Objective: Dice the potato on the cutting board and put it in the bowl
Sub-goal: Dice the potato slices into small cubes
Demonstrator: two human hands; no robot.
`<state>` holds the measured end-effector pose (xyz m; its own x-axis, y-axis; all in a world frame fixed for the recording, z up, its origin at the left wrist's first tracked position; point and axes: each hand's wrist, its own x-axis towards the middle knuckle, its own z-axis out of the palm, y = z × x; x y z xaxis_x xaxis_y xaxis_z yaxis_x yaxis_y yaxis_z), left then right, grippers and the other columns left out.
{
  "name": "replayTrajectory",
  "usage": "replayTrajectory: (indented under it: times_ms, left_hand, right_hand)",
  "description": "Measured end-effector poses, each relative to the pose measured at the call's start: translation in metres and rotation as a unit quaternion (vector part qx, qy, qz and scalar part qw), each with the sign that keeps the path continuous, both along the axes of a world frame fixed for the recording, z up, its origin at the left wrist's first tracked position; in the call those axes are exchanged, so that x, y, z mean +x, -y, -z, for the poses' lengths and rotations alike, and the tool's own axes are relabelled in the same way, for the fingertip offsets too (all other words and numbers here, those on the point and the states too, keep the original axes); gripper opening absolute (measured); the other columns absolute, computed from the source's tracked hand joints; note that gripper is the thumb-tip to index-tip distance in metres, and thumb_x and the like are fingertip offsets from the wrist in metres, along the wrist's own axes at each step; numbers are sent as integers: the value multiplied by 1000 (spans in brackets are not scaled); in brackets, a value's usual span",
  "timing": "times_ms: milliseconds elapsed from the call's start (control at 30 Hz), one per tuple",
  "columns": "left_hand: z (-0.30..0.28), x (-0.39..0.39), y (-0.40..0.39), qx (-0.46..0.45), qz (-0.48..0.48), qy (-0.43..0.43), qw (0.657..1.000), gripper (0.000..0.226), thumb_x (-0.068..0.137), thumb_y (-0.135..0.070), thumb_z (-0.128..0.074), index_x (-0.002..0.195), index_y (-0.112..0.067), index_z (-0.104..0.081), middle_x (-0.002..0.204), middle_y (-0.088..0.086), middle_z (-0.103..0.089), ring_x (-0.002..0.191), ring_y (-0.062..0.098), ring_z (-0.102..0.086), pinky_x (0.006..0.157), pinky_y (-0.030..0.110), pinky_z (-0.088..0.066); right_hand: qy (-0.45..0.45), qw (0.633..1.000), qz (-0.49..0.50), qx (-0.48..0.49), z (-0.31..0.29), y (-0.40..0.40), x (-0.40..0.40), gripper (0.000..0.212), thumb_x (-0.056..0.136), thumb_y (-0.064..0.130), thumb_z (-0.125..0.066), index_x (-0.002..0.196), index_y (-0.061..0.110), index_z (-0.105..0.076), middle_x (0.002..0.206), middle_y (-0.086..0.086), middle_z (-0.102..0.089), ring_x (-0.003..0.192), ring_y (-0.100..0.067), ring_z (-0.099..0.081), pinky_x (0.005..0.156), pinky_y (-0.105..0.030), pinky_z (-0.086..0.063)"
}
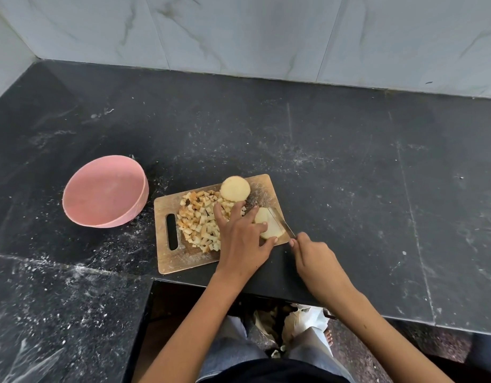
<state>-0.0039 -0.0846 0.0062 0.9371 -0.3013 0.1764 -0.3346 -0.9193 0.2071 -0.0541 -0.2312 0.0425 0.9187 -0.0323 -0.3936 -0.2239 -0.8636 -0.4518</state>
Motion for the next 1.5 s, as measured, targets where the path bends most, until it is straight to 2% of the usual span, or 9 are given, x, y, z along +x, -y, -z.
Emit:
replayTrajectory:
  times_ms: [233, 333, 567, 667, 833, 933, 1100, 1333, 1500]
  left_hand:
    - [5, -7, 1, 6, -5, -13, 1000, 19, 73, -42, -79, 84, -26, -78, 120, 4, -68, 136, 34, -41, 110, 64, -2]
    - [6, -9, 1, 1, -6, -9, 1000, 17, 75, -40, -78, 84, -26, -78, 121, 5, -68, 139, 34, -36, 111, 65, 0]
    - [7, -11, 1, -15, -14, 7, 1000, 9, 75, -35, -79, 79, -26, -78, 117, 5, -70, 139, 33, -37, 112, 61, 6]
    - [5, -12, 4, -12, -25, 1, 1000, 9, 72, -35, -80, 76, -27, -78, 116, 5, -70, 138, 34, -37, 112, 59, 9]
    - [5, -13, 5, -21, -29, 8, 999, 8, 71, -31, -82, 74, -25, -77, 115, 7, -70, 138, 35, -38, 112, 59, 10]
    - [6, -14, 5, -31, -23, 16, 999, 8, 72, -30, -81, 76, -24, -77, 116, 7, -70, 138, 36, -37, 112, 57, 12]
    - [7, -18, 2, -53, -16, 25, 998, 9, 75, -29, -80, 82, -24, -77, 117, 7, -69, 140, 33, -34, 112, 57, 12]
    - [7, -20, -2, -80, -11, 27, 996, 7, 80, -30, -75, 75, -25, -75, 117, 2, -70, 142, 31, -32, 112, 59, 8]
    - [9, -19, -3, -83, -11, 25, 996, 8, 79, -31, -76, 74, -25, -75, 116, 2, -70, 141, 31, -33, 112, 58, 10]
  right_hand:
    - [-15, 1000, -11, -24, 1, -13, 15, 26, 104, 32, -23, 91, 13, -33, 77, -8, -51, 77, -36, -54, 63, -36, -37]
    - [-34, 998, -15, -46, 1, -18, 18, 22, 104, 28, -23, 96, 12, -35, 95, -16, -59, 89, -37, -58, 66, -35, -37]
    - [-82, 990, -19, -111, 0, -25, 20, 16, 99, 9, -30, 110, 7, -41, 108, -15, -61, 99, -35, -61, 67, -35, -38]
    - [-92, 989, -28, -111, -1, -17, 2, 10, 103, 16, -27, 98, 12, -35, 105, -13, -61, 96, -34, -62, 67, -36, -39]
    - [-111, 990, -18, -87, -5, 2, -36, 22, 105, 30, -19, 91, 15, -28, 84, -6, -51, 95, -33, -59, 68, -34, -37]
    - [-104, 992, -18, -71, -8, 8, -46, 25, 105, 32, -20, 90, 15, -29, 72, 2, -40, 80, -29, -52, 67, -34, -36]
    - [-42, 998, 6, -39, -13, 5, -27, 28, 104, 34, -21, 87, 14, -31, 64, 0, -38, 61, -26, -37, 63, -35, -37]
    - [-26, 999, -7, -21, -2, -17, 17, 31, 104, 31, -23, 105, 9, -44, 94, -16, -60, 86, -34, -58, 66, -35, -41]
    - [-48, 997, -14, -64, 2, -30, 28, 28, 104, 21, -27, 118, 6, -45, 107, -17, -60, 99, -35, -59, 68, -34, -38]
